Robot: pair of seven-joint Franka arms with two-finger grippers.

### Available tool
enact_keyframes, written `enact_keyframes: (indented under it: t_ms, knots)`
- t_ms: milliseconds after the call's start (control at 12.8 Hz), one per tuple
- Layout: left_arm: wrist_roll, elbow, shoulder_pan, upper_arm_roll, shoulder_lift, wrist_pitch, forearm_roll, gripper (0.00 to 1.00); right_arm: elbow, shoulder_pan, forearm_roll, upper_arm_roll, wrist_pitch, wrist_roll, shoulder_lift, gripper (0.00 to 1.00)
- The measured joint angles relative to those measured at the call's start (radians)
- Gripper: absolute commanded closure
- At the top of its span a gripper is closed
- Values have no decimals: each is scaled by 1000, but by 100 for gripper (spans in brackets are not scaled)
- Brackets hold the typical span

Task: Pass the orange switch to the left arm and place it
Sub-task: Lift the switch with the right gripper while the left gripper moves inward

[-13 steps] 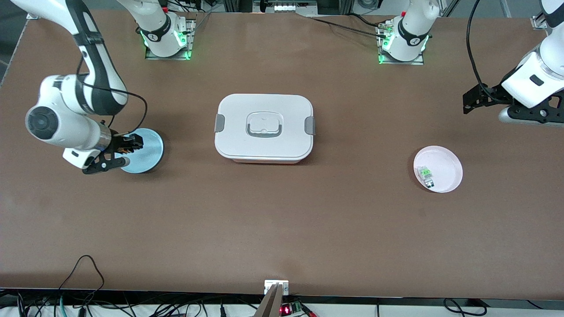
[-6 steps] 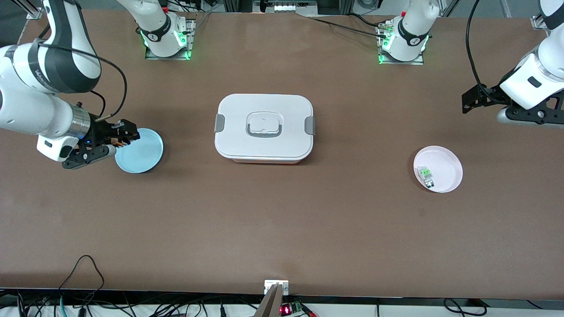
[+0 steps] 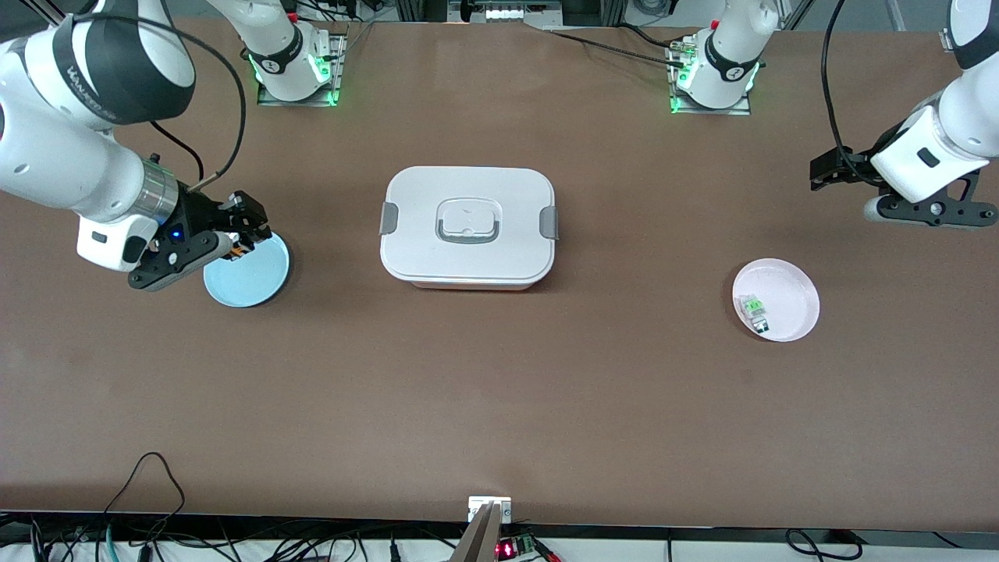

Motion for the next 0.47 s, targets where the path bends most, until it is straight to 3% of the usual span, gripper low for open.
enact_keyframes:
  t_ms: [468]
  knots:
    - [0,4,26,11,57,-136,-200,0,31,-2,178,13,-25,-198,-26,71]
